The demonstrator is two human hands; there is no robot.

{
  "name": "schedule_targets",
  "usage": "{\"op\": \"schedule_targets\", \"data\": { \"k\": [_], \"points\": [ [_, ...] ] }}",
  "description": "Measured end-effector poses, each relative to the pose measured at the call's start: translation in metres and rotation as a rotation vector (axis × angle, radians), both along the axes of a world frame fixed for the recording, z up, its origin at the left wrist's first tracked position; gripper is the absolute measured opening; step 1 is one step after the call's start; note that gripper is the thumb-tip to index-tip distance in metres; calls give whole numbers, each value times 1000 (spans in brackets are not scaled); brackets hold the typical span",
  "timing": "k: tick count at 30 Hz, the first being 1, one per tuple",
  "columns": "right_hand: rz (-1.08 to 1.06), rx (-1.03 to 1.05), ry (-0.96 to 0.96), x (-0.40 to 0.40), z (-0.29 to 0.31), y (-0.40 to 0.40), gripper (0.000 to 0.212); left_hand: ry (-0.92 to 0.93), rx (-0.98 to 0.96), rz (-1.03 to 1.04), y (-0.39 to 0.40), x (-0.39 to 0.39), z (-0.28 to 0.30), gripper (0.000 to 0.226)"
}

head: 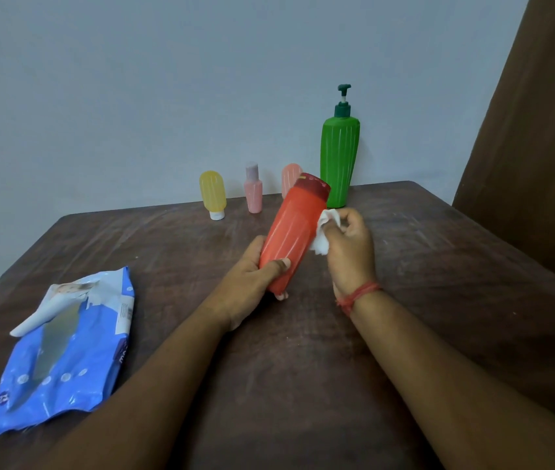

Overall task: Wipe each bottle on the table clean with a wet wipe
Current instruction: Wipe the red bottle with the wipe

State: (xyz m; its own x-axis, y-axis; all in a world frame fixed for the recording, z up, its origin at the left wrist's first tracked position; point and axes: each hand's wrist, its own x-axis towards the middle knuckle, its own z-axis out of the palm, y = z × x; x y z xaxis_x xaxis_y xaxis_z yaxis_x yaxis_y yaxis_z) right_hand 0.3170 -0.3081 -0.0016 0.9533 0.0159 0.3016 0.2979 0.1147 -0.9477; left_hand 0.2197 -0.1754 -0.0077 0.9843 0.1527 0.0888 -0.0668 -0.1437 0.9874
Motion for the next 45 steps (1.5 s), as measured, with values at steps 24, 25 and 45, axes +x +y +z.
{"op": "schedule_targets", "data": {
  "k": [24,25,45],
  "points": [
    [-265,-631,-800,-6,-2,-6,15,-18,276,22,-2,1,-4,36],
    [-295,-672,-841,-3,-1,-7,16,-20,275,20,-2,1,-4,36],
    [-396,-1154,-876,-2,32,-21,26,-154,528,47,-13,6,-5,38]
  ]
}}
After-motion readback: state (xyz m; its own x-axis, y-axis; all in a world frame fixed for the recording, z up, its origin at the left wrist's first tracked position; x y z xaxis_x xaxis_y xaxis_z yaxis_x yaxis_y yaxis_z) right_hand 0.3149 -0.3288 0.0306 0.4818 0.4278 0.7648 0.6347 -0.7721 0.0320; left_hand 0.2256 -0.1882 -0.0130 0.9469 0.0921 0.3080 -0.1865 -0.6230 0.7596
